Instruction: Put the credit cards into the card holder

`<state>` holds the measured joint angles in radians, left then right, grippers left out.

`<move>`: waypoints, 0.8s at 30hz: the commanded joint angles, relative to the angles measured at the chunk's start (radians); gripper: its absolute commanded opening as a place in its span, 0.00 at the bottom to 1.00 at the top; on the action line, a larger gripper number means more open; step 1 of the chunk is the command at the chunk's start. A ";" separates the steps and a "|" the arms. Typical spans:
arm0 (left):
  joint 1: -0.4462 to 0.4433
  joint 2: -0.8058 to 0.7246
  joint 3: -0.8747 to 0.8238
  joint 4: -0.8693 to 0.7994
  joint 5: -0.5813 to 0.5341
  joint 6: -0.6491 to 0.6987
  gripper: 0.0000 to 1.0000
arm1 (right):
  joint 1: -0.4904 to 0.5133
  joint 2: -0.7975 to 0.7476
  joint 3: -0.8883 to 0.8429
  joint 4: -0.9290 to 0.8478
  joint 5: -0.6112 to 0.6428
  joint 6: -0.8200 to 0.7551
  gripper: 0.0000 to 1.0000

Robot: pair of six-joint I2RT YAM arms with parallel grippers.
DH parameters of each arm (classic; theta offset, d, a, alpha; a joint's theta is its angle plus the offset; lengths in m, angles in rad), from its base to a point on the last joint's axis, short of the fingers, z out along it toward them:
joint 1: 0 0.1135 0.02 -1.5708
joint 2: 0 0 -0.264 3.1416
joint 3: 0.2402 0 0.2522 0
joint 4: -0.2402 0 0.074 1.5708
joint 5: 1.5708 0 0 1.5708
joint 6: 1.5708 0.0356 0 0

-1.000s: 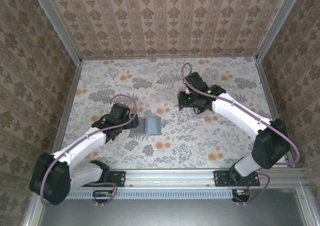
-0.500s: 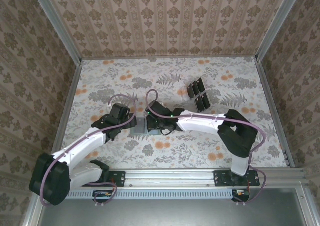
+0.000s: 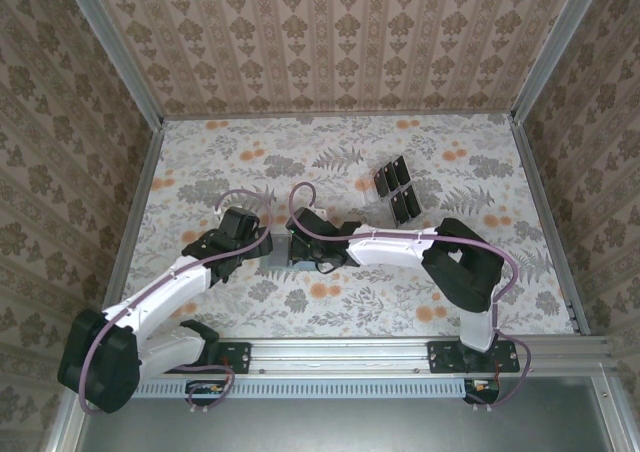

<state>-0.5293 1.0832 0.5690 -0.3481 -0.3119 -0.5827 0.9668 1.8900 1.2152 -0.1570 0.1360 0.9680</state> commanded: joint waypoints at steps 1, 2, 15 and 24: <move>-0.003 -0.006 0.015 -0.017 -0.012 -0.004 1.00 | 0.003 0.015 -0.019 -0.029 0.030 -0.013 0.00; -0.003 -0.004 0.018 -0.018 -0.008 -0.001 1.00 | 0.001 0.012 -0.024 -0.037 0.028 -0.022 0.00; -0.006 0.071 0.072 -0.045 0.120 0.017 1.00 | -0.101 -0.041 -0.073 -0.096 -0.031 -0.144 0.00; -0.036 0.184 0.130 -0.013 0.171 0.054 1.00 | -0.133 -0.039 -0.084 -0.075 -0.102 -0.194 0.00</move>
<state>-0.5545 1.2331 0.6571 -0.3656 -0.1749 -0.5671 0.8375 1.8595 1.1622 -0.1818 0.0589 0.8127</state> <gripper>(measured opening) 0.997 0.064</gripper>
